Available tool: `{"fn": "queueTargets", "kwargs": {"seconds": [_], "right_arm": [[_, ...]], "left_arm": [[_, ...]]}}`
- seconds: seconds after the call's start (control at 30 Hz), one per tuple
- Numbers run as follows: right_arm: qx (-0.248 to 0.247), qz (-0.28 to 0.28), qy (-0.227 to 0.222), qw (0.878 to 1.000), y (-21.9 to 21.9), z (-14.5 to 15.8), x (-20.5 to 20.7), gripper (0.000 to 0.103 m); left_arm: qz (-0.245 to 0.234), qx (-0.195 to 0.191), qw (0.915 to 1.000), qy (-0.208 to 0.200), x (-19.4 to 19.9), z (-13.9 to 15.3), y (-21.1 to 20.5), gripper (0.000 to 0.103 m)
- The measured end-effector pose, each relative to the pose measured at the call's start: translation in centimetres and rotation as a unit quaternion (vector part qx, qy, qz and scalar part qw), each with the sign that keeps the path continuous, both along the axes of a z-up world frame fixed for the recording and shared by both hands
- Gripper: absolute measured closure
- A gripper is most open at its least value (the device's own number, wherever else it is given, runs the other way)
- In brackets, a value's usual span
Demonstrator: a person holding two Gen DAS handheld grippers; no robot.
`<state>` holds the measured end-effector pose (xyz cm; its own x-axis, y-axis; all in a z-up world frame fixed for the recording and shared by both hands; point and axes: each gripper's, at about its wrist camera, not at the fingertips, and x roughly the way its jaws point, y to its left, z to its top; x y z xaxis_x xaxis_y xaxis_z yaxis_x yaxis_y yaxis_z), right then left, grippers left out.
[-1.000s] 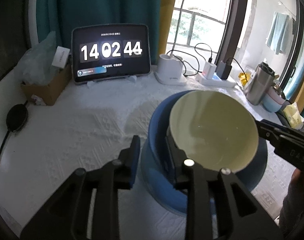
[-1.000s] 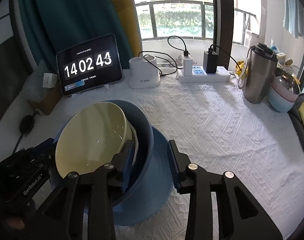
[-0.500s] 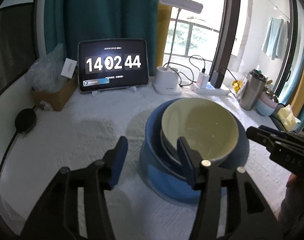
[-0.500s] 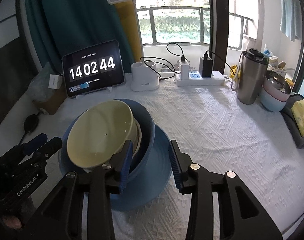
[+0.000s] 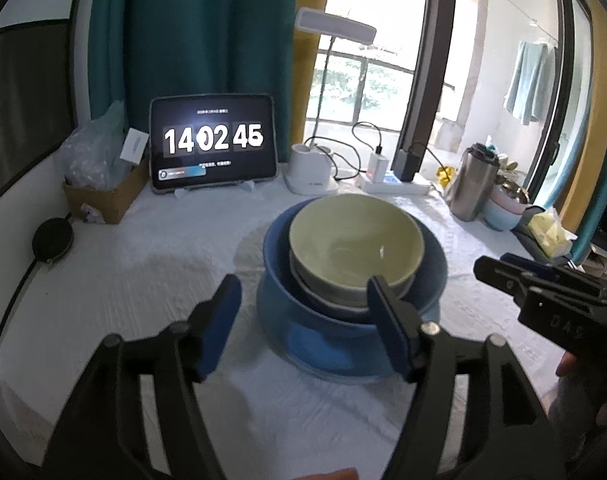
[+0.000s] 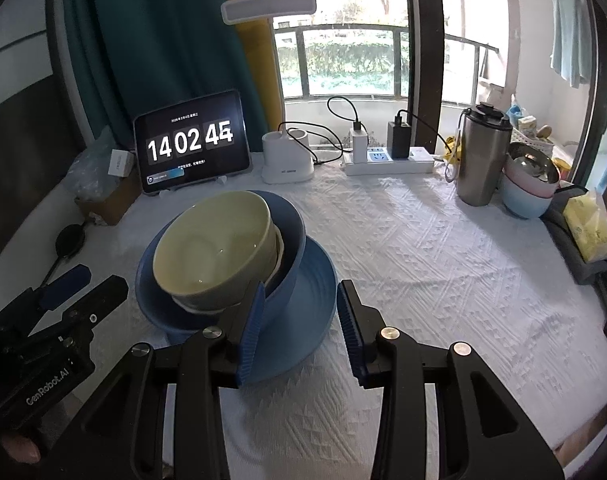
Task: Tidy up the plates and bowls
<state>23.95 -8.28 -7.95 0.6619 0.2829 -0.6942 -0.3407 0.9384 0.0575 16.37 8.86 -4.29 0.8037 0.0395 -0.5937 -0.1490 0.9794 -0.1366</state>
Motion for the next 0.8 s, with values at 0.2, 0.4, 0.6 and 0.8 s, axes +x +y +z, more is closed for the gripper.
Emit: {"fn": "queueTargets", "kwargs": {"seconds": [0.2,0.4,0.6,0.8], "right_arm": [[-0.004,-0.001,-0.019,1.0,-0.5,1.1,-2.1,0.063],[-0.005,-0.004,-0.04,0.999,-1.2,2.4,-3.8,0.063],[-0.007,-0.007,-0.066,0.998,-2.0,3.8,-5.6,0.063],[-0.012,-0.01,-0.094,0.995,-2.9,5.1,-7.5,0.063]], "left_arm": [[-0.003,0.003,0.9998,-0.02,-1.6,1.1,-0.7,0.031],[-0.004,0.009,0.9992,-0.038,-3.2,2.3,-1.4,0.024],[-0.008,0.009,0.9978,-0.065,-5.2,3.6,-2.0,0.012],[-0.005,0.004,0.9949,-0.1,-7.4,5.2,-2.5,0.011]]}}
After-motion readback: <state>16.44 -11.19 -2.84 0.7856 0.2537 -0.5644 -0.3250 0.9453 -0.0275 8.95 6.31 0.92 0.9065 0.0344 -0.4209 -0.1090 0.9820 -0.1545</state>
